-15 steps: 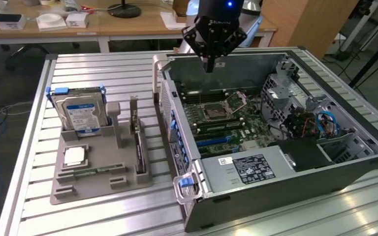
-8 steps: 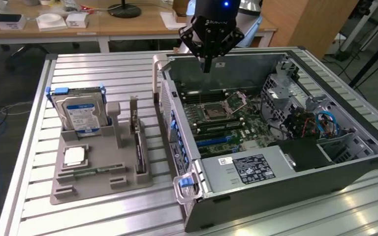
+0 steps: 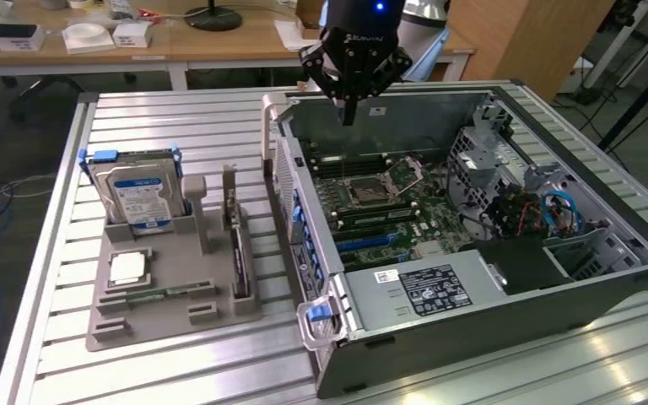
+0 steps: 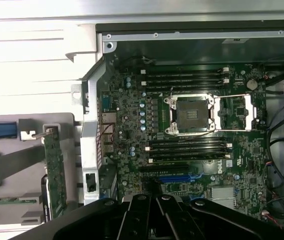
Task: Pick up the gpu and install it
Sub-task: 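Reach for the gpu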
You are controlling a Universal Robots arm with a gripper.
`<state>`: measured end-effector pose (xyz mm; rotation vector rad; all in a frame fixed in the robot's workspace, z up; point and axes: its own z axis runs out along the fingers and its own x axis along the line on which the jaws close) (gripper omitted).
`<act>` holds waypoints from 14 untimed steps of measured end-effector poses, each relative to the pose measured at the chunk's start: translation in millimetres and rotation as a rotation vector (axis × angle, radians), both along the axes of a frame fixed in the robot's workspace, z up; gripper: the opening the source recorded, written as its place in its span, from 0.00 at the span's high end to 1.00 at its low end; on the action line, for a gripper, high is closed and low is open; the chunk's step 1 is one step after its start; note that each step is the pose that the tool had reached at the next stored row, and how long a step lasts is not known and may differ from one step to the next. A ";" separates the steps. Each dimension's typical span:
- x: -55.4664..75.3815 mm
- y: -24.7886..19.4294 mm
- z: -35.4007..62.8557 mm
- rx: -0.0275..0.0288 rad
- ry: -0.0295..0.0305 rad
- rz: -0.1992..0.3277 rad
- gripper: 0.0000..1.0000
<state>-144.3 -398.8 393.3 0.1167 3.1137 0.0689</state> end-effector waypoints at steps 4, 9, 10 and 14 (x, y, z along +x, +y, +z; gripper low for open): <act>-4.5 0.0 0.0 0.0000 0.0000 0.000 0.89; -10.1 0.0 0.0 0.0000 0.0000 0.000 0.89; -11.3 0.0 0.0 0.0000 0.0000 0.000 0.89; -16.3 0.0 0.0 0.0000 0.0000 0.000 0.89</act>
